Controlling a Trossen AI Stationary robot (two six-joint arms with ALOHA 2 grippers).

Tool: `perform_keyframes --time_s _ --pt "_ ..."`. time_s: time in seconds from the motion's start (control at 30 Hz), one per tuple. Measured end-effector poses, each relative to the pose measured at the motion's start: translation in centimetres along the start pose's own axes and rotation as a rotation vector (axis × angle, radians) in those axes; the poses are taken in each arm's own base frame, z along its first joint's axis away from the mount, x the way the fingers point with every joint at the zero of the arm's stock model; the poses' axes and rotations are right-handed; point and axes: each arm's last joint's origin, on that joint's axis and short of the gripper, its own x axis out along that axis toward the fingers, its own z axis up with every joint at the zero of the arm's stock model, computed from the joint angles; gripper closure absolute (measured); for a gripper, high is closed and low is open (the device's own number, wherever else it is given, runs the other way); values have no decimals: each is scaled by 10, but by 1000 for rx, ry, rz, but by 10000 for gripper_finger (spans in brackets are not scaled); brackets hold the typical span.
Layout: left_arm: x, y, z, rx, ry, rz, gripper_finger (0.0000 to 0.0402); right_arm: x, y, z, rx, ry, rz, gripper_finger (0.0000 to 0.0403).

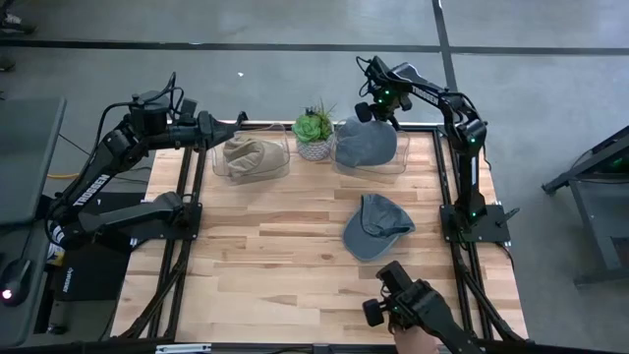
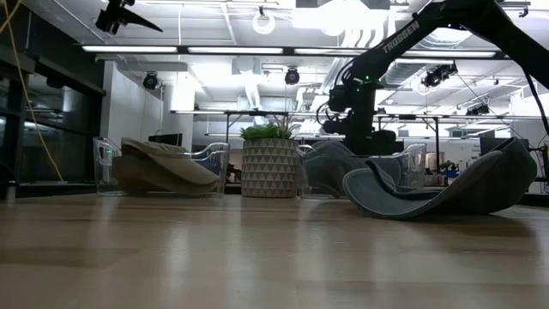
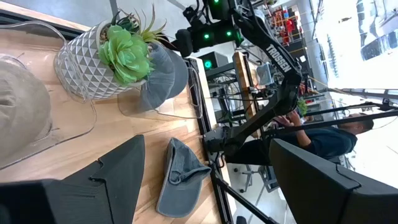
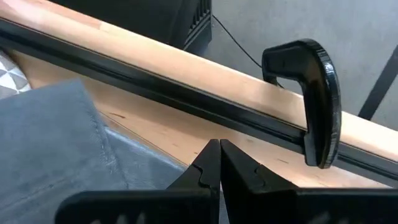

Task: Pick & Place hat
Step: Put the left blue cap into the right transparent bin

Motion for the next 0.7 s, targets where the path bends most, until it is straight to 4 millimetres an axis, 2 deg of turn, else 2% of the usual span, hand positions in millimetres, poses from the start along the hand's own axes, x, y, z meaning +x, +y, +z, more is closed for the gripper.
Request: perform_keyframes --time_s 0.4,0.7 --pt "0 0 0 10 -2 1 99 0 -3 -10 13 142 75 403" --pt "0 0 0 18 1 0 99 -13 3 -13 -5 189 172 403"
